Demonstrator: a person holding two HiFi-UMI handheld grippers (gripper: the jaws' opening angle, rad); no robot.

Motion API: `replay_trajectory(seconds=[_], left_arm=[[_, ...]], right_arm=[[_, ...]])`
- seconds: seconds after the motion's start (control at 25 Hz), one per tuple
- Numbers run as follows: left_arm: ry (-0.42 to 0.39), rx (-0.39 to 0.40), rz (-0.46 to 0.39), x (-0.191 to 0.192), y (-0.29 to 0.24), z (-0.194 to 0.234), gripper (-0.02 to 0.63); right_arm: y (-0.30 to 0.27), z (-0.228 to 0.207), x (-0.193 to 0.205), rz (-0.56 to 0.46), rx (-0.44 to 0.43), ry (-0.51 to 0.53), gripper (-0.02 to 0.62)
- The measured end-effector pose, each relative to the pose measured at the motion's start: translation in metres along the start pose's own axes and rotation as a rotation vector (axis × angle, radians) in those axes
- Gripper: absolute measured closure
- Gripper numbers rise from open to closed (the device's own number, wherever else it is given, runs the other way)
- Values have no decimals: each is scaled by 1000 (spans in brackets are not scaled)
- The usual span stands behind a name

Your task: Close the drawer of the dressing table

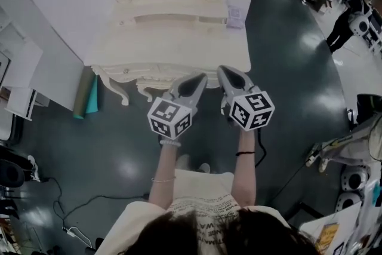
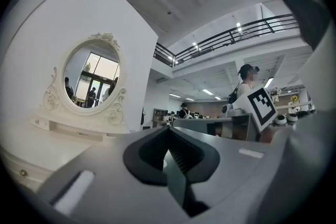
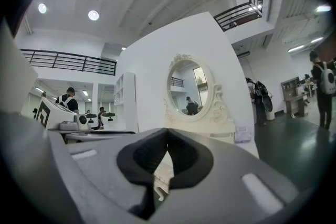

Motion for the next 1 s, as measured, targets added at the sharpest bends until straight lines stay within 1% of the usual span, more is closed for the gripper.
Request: replay_trajectory(seconds=[0.2,0.48,0.88,1.0], left_arm=[[11,-28,-10,2,1,6,604],[8,-23,-13,4,-12,28,604],[10,-5,-1,0,-31,75,606],[17,0,9,2,-36,93,604]], right_arm=[[-5,0,7,24,-21,4,592],[-28,-8,8,34,-21,11,592],[-73,-19,7,55,16,35,592],[-92,-22,11,63,21,23,592]])
Point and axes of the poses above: the fingertips, and each gripper's own axes: y backward along the fingers, z to its left, x out of its underside, the point moved 8 cm from there along y, backward along the fingers, and after that the axes turned 15 degrees about x, right-handed, at the moved point
